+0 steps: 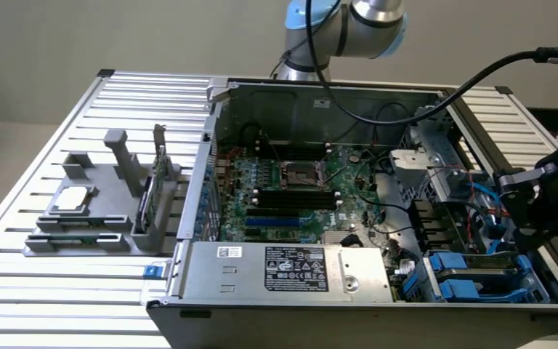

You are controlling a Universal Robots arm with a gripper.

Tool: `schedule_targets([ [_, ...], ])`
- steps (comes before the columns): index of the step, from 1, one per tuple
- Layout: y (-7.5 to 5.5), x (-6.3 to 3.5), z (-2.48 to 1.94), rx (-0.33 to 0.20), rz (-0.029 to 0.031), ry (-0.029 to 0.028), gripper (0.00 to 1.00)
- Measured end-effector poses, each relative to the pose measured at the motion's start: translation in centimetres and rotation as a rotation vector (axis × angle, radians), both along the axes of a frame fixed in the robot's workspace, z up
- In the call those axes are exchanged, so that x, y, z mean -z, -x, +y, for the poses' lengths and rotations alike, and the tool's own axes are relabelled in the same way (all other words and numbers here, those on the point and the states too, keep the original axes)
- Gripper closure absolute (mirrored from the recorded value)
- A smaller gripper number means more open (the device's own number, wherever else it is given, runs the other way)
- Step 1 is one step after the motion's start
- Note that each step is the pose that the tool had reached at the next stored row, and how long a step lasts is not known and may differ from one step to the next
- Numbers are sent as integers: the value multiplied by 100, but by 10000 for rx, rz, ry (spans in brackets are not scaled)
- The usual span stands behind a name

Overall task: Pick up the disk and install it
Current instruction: 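Insert the first disk wire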

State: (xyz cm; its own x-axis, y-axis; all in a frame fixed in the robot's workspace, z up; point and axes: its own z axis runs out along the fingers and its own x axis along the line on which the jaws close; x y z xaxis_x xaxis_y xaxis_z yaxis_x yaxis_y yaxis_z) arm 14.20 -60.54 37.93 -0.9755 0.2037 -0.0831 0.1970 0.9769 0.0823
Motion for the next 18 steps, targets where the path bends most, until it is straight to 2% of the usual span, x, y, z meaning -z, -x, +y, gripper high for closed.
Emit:
schedule_targets([
  [18, 0, 64, 0, 2981, 14, -1, 89],
])
